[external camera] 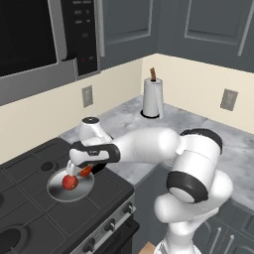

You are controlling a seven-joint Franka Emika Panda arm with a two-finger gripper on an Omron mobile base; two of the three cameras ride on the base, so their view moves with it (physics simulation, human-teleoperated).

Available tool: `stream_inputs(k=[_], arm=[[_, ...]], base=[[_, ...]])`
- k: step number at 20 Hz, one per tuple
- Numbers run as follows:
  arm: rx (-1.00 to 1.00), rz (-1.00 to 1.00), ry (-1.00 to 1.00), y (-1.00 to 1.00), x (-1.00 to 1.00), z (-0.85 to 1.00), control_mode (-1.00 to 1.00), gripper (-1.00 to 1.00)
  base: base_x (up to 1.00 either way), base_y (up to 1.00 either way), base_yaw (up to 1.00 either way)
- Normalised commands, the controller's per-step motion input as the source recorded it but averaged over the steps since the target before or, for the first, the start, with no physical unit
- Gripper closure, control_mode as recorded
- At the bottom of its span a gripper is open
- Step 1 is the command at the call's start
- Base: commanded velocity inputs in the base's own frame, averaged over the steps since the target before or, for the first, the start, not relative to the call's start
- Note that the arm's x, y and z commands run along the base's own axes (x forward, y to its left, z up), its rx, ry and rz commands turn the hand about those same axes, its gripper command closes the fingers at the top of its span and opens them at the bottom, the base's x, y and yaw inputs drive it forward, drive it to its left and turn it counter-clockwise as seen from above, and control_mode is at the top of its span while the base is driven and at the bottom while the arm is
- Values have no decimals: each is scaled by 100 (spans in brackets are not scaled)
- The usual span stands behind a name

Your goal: Place the pan on the front right burner on the stove. Then place the tomato and the onion in the pan and turn on the front right burner.

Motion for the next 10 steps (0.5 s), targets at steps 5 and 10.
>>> stream_inputs(k=[5,10], arm=[[0,0,4,0,7,-29,-100,100],[0,0,1,2,0,-24,-100,100]], base=[[0,0,0],[0,0,0]])
